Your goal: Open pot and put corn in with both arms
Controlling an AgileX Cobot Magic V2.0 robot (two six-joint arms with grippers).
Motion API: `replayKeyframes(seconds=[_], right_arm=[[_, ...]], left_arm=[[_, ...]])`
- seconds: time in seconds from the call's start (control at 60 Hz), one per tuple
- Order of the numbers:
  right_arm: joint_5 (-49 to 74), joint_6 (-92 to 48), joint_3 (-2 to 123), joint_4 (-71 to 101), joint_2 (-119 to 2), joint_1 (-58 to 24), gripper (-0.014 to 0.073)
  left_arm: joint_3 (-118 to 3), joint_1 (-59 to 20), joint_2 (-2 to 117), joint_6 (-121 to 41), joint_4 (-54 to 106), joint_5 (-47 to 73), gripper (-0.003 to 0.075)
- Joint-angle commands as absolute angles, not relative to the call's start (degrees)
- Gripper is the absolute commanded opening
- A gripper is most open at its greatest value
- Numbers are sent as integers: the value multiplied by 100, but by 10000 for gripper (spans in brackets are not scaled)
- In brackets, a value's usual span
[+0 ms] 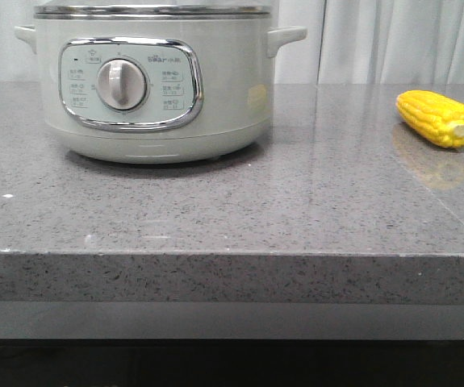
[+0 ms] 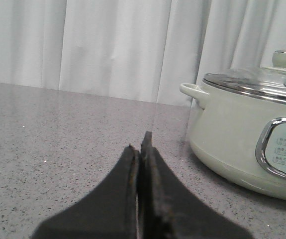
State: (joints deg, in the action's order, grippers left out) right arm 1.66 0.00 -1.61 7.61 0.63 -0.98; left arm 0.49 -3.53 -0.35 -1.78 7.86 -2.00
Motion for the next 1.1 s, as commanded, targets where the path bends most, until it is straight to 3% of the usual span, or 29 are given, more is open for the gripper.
replayKeyframes(seconds=[0.0,0.884,1.084], right_arm=[[-323,-38,-93,738,181,-92,-69],[-533,-38,-67,732,181,-92,-69],[491,-49,773,705,171,-92,-69]], left_arm=[[110,-359,-122,-158,764,-647,-20],[61,-359,-122,-158,764,-679,-20],[-818,-359,-25,-124,909,-84,-20]])
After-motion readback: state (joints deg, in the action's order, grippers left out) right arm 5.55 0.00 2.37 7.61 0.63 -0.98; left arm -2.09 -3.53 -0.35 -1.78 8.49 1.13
